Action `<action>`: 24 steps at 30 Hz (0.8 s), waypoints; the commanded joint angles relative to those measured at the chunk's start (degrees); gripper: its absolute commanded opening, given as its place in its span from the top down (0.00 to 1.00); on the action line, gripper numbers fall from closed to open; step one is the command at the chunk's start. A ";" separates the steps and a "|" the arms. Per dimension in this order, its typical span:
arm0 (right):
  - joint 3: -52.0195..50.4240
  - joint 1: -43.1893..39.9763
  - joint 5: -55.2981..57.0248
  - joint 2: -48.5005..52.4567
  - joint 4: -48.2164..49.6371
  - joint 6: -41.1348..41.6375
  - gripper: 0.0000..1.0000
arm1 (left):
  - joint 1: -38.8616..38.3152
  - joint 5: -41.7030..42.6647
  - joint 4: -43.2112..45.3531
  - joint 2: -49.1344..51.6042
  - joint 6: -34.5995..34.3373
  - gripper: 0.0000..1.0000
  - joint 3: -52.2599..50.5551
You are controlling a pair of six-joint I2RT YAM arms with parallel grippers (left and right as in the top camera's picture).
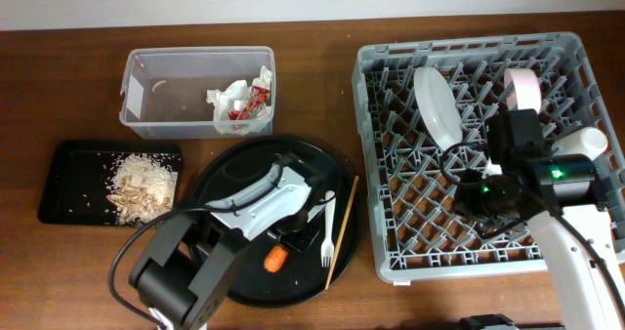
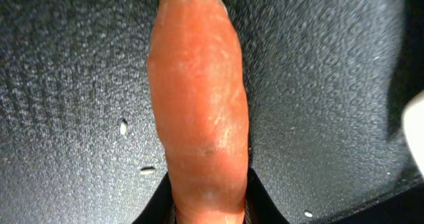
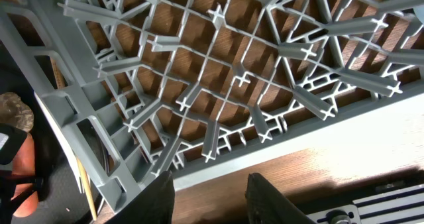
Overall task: Sort waste into correct bins and load items into the dishwasher rack
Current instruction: 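Grasp the orange carrot with the left gripper and drop it on baking tray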
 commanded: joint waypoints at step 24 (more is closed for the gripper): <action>-0.31 0.22 2.40 -0.70 -0.96 0.09 0.60 | 73.46 -1.90 16.22 -8.02 -17.09 0.98 8.39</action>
